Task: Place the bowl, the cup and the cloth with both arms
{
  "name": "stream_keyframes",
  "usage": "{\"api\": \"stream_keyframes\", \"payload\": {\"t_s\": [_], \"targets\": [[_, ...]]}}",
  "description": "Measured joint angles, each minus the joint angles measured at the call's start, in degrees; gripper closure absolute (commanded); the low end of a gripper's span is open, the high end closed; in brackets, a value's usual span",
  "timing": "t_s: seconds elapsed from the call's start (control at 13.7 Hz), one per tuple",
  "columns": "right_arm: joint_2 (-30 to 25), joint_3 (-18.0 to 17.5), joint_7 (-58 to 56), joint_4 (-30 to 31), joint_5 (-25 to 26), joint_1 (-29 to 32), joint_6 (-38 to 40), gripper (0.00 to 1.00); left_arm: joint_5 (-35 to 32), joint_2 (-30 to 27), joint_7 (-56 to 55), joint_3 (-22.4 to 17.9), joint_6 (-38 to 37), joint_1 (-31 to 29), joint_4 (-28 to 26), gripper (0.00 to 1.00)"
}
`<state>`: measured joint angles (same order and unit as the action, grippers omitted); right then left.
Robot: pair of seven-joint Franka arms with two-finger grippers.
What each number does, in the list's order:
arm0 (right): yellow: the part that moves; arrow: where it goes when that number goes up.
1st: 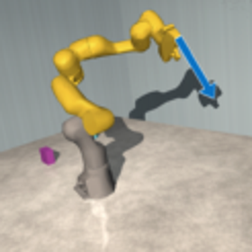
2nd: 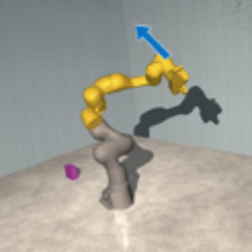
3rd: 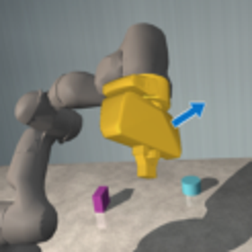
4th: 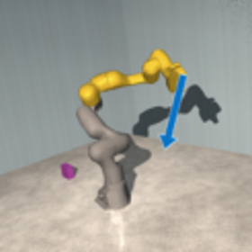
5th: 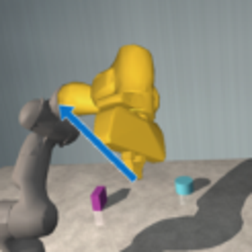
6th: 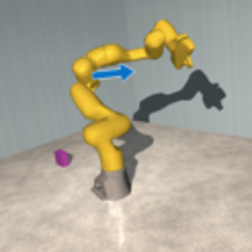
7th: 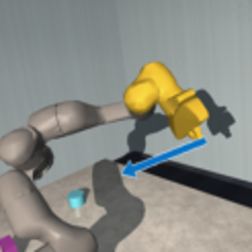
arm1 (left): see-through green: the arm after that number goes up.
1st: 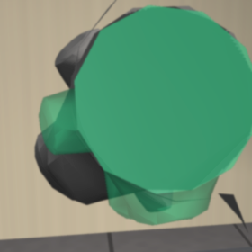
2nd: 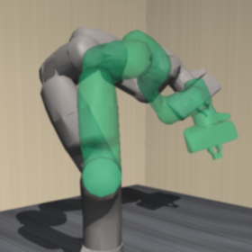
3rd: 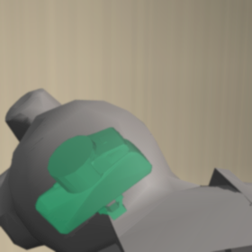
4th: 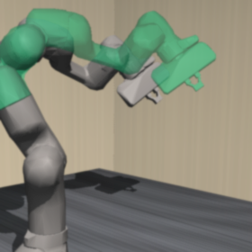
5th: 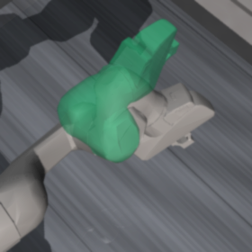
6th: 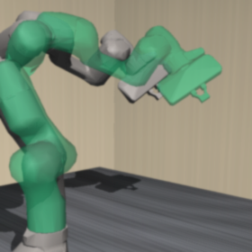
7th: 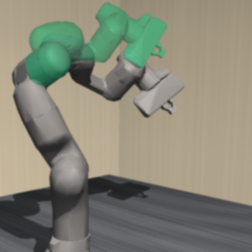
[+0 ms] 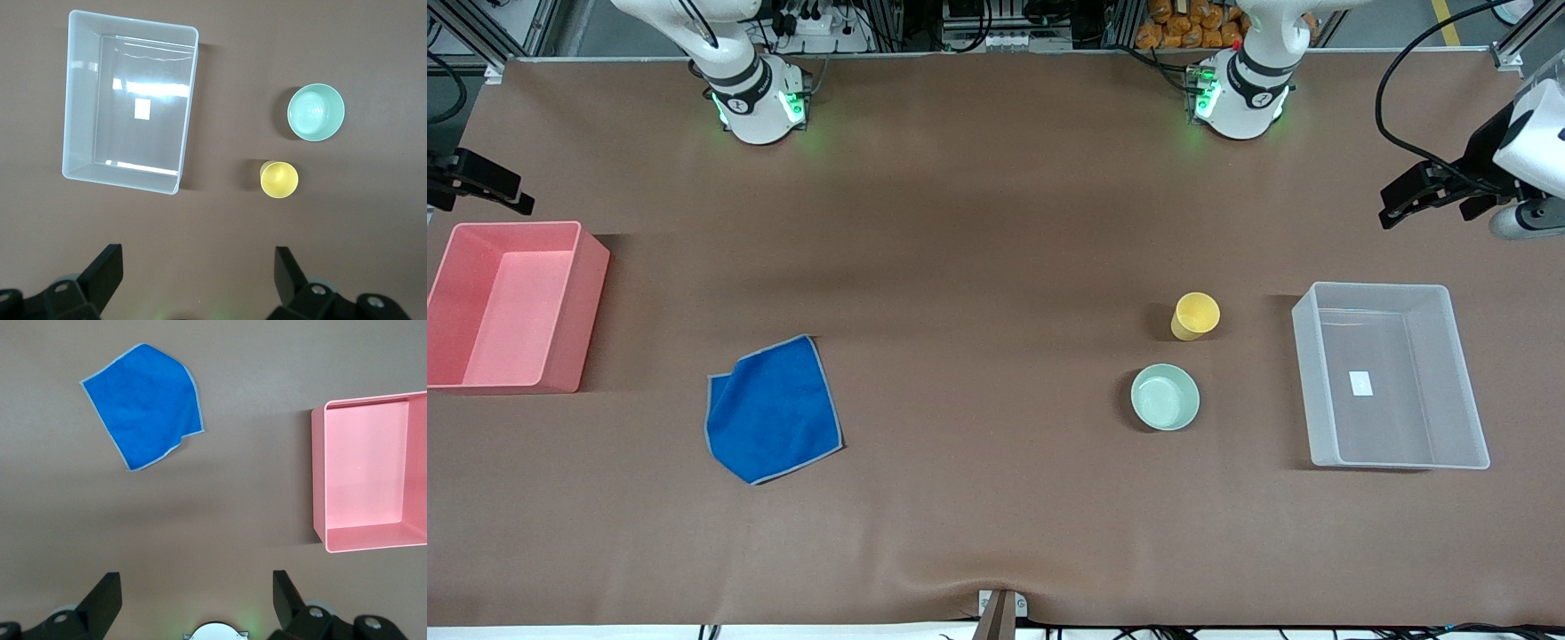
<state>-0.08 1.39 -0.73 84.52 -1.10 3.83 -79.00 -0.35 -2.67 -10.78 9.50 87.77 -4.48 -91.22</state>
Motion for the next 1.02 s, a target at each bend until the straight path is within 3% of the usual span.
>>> {"api": "stream_keyframes", "payload": {"t_s": [0.58, 1.02], "targets": [[0.0, 0.0, 0.0, 0.0, 0.0, 0.0, 0.0, 0.00, 0.0, 0.5, 0.1, 0.0, -0.2, 0.1, -0.5, 0.00], [0.0, 0.0, 0.0, 0.0, 0.0, 0.0, 0.0, 0.00, 0.0, 7.7, 0.1, 0.9, 5.7, 0.8, -2.2, 0.00]]}}
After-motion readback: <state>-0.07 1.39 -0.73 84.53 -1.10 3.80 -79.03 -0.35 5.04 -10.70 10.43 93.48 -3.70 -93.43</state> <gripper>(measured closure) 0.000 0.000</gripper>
